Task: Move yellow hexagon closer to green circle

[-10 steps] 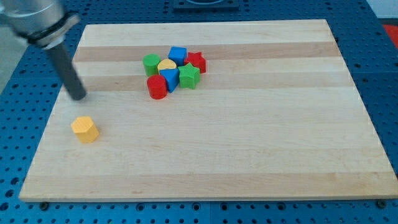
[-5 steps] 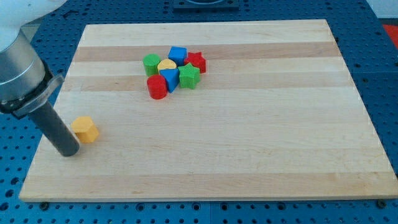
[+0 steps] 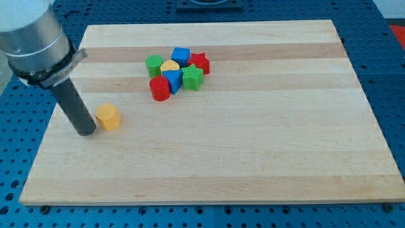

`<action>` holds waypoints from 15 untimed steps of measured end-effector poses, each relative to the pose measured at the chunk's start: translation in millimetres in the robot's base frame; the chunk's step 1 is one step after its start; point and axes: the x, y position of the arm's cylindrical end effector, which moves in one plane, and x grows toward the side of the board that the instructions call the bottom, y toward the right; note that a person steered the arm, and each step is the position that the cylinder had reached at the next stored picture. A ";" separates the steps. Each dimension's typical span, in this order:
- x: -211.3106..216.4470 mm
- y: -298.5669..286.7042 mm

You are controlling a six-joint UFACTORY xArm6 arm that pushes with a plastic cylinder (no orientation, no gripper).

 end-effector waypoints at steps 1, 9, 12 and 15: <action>-5.3 14.5; -59.8 83.7; -72.0 83.7; -66.1 74.7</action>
